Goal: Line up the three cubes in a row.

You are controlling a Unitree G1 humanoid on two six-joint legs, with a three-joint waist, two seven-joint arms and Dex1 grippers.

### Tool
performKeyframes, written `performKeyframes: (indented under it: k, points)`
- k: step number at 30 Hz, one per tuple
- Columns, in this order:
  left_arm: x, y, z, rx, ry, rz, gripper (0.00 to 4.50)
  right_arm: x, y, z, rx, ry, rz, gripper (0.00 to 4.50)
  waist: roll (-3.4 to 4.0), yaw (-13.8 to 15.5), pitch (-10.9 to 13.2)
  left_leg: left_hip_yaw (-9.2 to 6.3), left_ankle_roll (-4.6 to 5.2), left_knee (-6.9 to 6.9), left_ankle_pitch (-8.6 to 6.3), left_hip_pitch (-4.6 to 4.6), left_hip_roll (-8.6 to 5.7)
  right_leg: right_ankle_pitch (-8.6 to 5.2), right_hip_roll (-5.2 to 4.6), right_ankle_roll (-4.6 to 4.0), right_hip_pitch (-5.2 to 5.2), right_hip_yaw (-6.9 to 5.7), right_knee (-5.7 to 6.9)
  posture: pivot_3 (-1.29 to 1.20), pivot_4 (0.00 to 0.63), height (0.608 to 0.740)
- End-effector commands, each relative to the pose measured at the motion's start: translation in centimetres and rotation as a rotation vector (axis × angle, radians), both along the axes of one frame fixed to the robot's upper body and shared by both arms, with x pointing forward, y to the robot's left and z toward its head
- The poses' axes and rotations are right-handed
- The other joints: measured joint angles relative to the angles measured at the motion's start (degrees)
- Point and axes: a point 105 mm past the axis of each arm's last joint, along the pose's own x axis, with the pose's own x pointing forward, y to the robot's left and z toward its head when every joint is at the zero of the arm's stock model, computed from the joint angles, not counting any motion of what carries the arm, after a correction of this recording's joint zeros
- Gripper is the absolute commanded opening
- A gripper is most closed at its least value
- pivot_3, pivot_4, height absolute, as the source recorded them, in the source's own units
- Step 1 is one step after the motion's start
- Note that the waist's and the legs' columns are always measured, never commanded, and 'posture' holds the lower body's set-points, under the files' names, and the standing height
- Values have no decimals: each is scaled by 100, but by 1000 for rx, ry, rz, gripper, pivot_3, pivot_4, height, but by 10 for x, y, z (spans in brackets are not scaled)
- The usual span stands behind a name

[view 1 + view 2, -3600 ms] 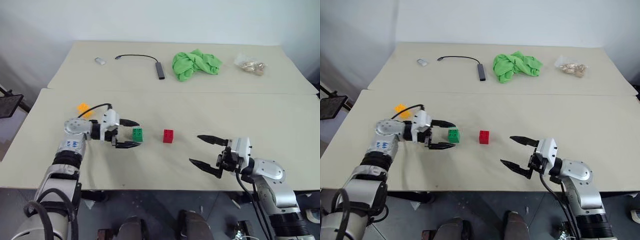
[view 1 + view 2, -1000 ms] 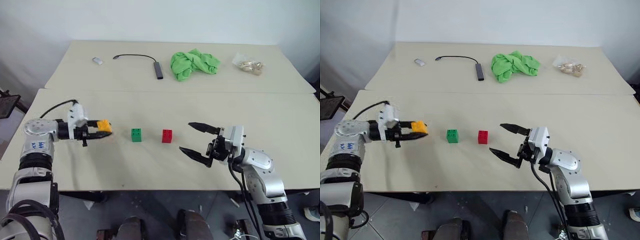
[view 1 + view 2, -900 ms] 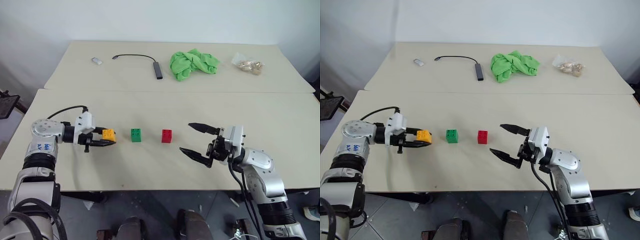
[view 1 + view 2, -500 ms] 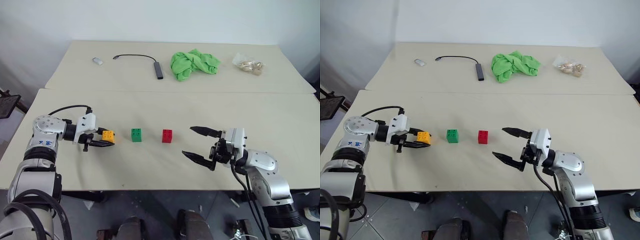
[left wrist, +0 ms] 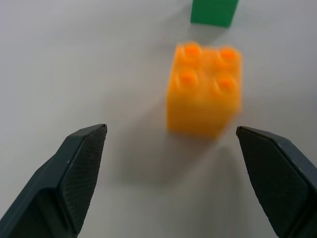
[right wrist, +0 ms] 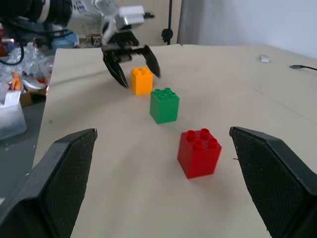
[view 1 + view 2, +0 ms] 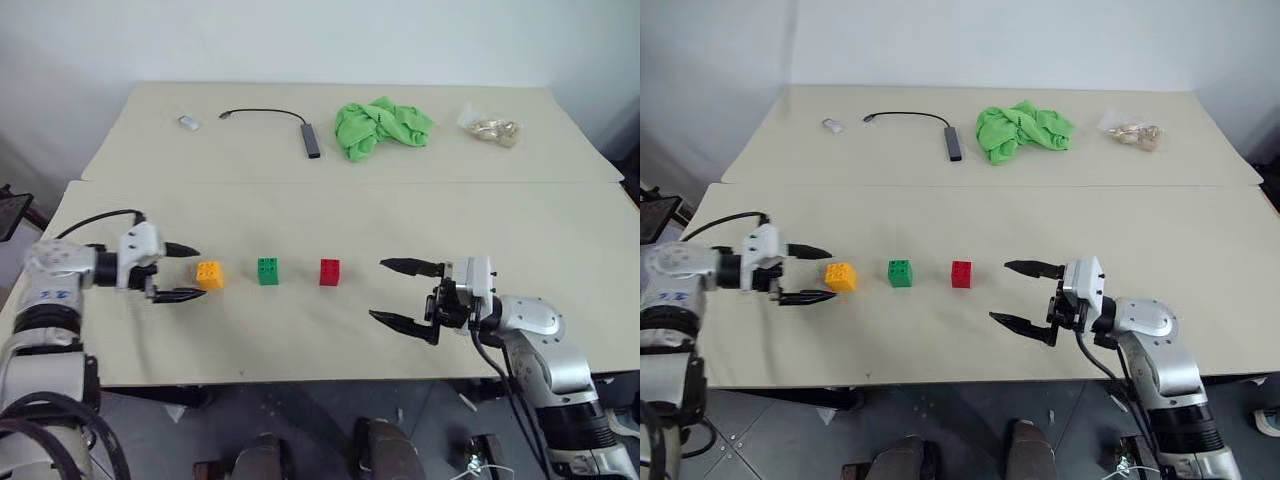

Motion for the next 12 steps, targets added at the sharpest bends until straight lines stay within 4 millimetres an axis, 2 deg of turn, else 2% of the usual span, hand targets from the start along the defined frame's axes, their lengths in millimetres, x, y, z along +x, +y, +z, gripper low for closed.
performKeyframes:
  k: [1,6,12]
  points:
    - [-14,14,26,-44,-109,43,4453,0,-8,17,-59,-49,63,4500,0,9,0,-1,0,0,0,0,1,0,0,0,0,0,0,0,150,740]
    - [-36,18,49,-98,-200,109,4453,6,-18,38,-141,-59,120,4500,2,98,10,-7,3,17,-2,-3,2,0,-6,0,5,0,3,0,150,740]
    - [-34,14,60,-95,-255,127,4453,17,-25,38,-165,-57,95,4500,2,181,10,-9,4,27,-3,-3,-1,0,-8,0,13,-3,5,0,150,740]
